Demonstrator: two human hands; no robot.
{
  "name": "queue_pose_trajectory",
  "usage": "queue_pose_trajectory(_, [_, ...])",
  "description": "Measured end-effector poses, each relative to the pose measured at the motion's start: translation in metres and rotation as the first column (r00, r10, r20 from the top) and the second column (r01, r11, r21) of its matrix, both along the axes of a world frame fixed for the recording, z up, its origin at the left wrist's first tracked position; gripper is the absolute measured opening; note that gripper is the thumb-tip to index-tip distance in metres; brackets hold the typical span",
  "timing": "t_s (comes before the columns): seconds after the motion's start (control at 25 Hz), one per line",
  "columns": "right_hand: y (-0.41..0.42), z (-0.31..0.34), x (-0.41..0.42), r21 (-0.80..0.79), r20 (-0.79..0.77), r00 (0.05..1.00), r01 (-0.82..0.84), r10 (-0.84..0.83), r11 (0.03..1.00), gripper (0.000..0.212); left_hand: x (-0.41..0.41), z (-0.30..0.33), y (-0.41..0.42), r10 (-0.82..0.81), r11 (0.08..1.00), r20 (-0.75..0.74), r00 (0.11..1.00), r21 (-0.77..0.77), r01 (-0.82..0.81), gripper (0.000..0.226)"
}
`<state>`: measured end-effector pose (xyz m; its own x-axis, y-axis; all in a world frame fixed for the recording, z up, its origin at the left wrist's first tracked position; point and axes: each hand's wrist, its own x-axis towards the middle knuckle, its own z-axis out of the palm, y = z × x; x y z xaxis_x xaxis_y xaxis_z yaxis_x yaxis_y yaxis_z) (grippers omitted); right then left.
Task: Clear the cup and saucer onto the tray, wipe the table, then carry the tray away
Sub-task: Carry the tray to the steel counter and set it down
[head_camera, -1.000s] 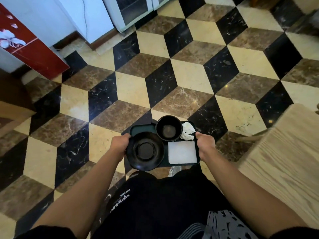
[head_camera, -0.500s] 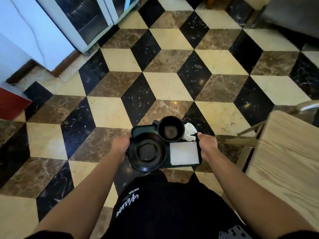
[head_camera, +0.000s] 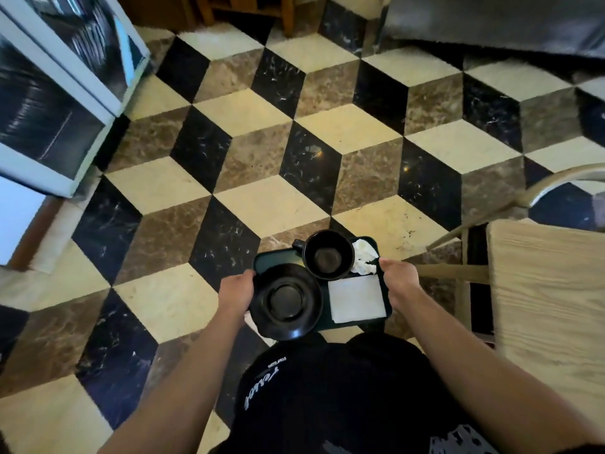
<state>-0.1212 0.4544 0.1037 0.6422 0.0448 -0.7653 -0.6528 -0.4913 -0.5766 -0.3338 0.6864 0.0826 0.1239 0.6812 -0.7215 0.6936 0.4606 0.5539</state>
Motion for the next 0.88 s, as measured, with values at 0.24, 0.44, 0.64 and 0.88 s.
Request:
queue_pose_trajectory(0.24, [0.025,-0.007,0.041,0.011,-0.014,0.991,0.134,-0.134,0.991,0.023,0.065,0.004,0.047,-0.068,0.998,0.006,0.998,-0.019,0.068,0.033])
queue_pose_trajectory(0.44, [0.047,-0.016,0.088,0.022,-0.056,0.975,0.218,-0.217,0.976,0.019,0.125,-0.002,0.080,-0.152,0.988,-0.006,0.988,-0.021,0.152,0.028])
queue_pose_trajectory(0.64, [0.072,-0.016,0.151,0.060,-0.056,0.959,0.279,-0.276,0.958,0.033,0.201,0.002,0.110,-0.174,0.985,0.001,0.985,0.019,0.174,0.028])
queue_pose_trajectory(0.88, [0.103,-0.003,0.247,0.096,-0.078,0.960,0.277,-0.270,0.956,0.024,0.301,0.022,0.138,-0.166,0.985,-0.007,0.986,0.052,0.166,0.026])
